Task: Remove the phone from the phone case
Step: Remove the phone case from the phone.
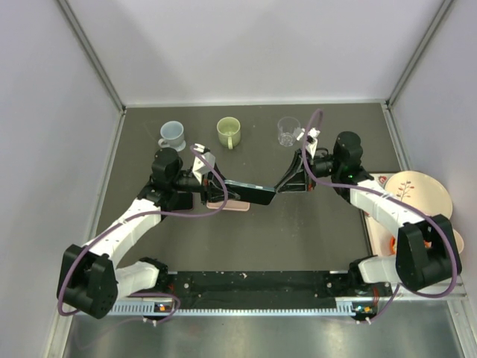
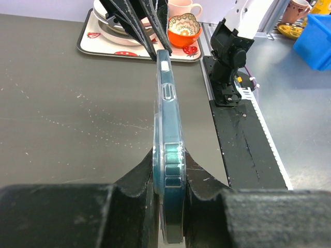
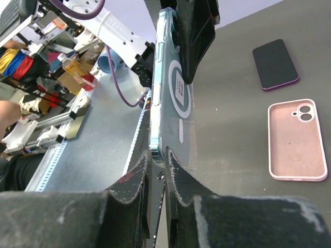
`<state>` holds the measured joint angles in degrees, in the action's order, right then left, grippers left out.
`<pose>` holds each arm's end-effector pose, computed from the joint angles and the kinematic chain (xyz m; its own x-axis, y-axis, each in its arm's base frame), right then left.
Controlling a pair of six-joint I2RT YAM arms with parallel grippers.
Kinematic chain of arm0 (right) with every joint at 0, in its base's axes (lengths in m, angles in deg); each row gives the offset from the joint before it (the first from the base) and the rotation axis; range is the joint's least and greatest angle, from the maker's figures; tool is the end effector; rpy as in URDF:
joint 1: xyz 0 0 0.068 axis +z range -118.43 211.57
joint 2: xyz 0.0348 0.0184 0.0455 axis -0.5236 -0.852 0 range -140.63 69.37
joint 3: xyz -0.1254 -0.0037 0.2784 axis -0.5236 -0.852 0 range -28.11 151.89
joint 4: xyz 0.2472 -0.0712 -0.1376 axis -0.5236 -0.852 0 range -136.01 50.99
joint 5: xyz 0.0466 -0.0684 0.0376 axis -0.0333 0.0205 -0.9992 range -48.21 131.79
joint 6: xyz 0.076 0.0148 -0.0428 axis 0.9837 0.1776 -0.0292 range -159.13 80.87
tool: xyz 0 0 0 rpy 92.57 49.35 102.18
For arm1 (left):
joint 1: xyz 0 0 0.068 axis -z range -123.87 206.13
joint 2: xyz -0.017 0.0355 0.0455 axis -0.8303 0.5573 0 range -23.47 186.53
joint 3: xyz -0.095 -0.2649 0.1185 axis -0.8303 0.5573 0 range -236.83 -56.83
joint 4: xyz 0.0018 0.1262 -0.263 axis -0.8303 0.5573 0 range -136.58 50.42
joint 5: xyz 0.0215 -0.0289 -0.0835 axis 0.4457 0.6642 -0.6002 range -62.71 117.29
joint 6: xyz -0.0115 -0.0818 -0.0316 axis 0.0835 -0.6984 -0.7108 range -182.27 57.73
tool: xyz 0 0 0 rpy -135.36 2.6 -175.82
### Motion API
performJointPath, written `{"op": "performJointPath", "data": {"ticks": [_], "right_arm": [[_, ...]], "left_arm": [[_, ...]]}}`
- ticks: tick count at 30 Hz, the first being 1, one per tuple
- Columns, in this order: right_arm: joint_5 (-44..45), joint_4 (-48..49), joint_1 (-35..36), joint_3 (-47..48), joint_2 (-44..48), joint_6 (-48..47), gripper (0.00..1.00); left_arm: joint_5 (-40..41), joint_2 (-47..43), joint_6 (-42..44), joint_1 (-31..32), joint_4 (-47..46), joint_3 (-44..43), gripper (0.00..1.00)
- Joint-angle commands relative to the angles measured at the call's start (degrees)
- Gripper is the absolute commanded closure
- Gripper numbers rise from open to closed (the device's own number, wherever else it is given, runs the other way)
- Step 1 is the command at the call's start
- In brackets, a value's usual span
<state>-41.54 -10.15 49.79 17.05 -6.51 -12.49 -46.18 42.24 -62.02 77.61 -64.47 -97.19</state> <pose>0.2599 0.1677 0.3094 -0.4665 -0.0986 -0.8790 -0.8616 -0.1741 0.4768 0.2230 -0.1687 0.3077 -0.1164 0.0472 -0.9921 0.9892 -0.0836 -0.1201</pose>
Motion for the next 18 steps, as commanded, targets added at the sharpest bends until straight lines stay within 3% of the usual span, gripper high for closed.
{"op": "performJointPath", "data": {"ticks": [1, 13, 18], "right_arm": [[7.8, -0.2, -0.5, 3.2, -1.5, -2.3, 1.00], [7.7, 3.7, -1.7, 3.2, -3.2, 2.5, 1.00], [9.8, 2.1, -2.3, 3.5, -4.0, 2.5, 1.00]], "left_arm": [[-10.3, -2.8, 1.4, 2.5, -3.9, -0.5, 1.00], [-11.8, -3.7, 2.4, 2.9, -3.5, -0.3, 1.00], [-12.0, -3.8, 8.9, 3.2, 4.2, -1.7, 1.00]]}}
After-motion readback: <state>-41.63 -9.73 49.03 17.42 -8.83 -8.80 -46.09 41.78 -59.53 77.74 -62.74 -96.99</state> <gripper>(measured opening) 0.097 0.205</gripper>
